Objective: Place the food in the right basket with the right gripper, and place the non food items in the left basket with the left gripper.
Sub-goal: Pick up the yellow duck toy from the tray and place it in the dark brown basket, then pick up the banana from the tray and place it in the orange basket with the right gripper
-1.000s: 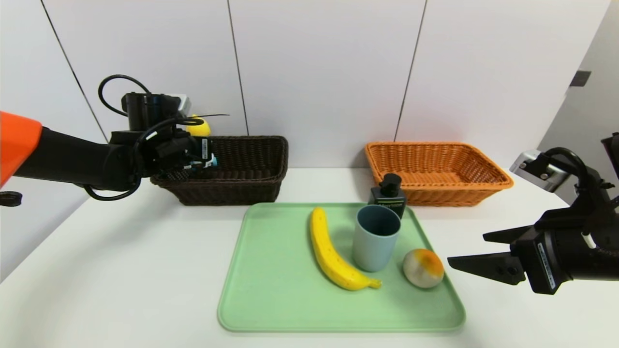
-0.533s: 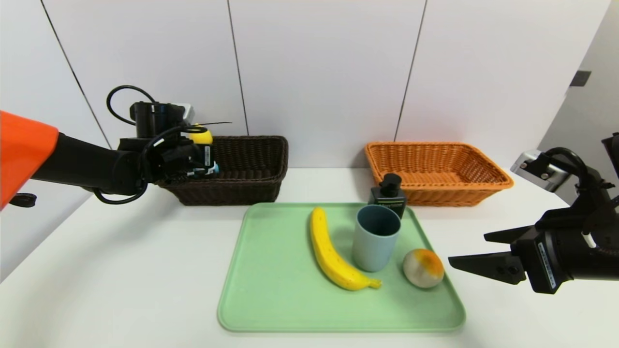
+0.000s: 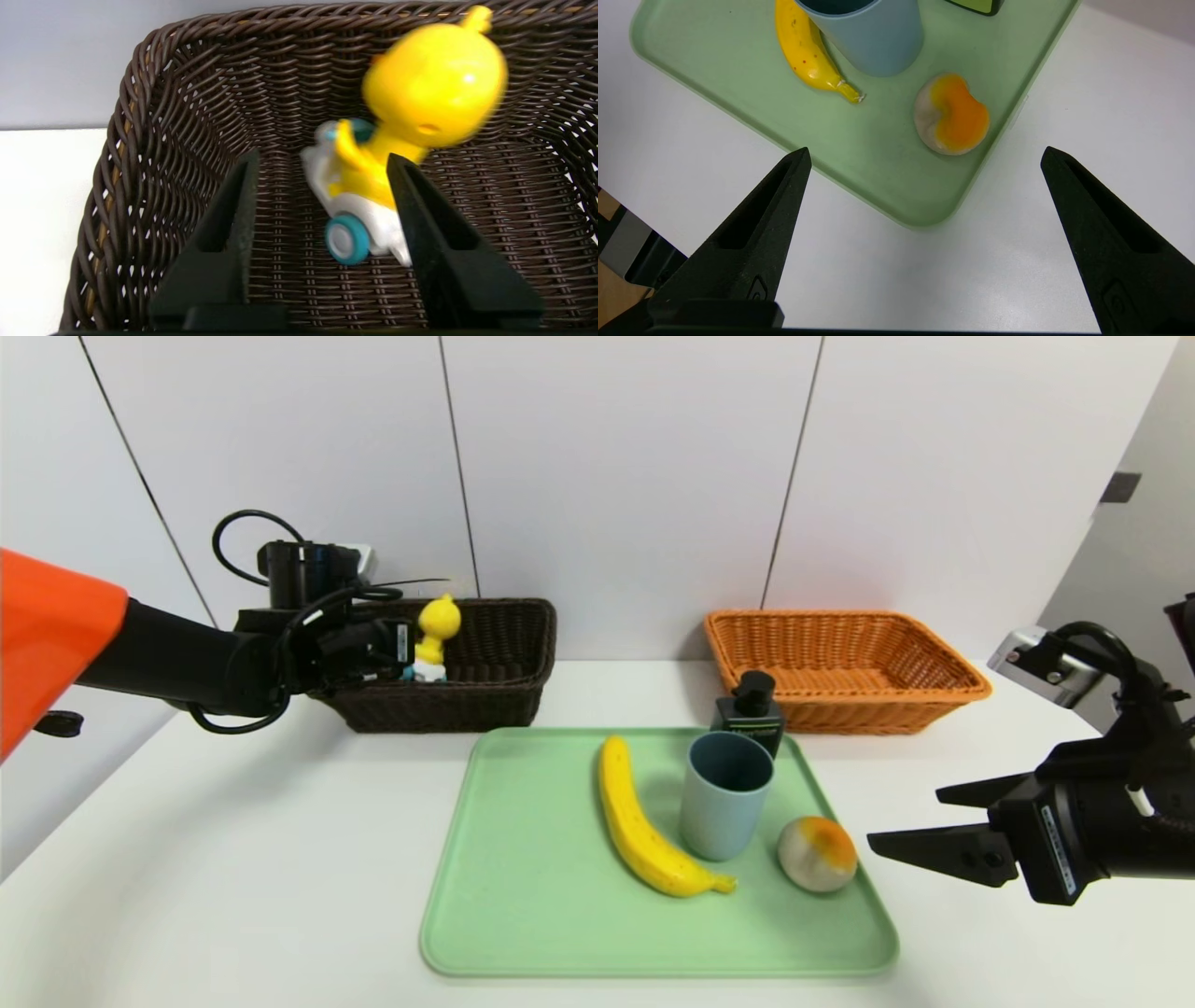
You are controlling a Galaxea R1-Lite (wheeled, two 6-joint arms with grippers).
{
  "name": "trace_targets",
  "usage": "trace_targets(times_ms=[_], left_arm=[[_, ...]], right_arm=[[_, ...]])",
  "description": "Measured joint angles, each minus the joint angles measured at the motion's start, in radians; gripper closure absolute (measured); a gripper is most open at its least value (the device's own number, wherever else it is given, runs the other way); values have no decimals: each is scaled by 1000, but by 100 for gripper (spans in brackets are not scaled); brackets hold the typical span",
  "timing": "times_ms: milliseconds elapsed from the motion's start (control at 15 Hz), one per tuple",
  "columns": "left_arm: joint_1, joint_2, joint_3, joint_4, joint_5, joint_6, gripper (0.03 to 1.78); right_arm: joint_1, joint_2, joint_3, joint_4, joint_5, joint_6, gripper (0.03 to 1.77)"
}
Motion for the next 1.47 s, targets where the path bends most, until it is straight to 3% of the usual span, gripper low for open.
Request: trace_targets(times_ms=[333,867,1467], left_arm=[[1,-49,9,0,0,-20,46],[0,-200,58,0,4,-13,24],[40,-376,99,98,9,233,15]], right_arm=[[0,-1,0,0,0,0,10],[-1,-23,1,2,1,2,10],[-14,-61,8,3,-23,10,10]])
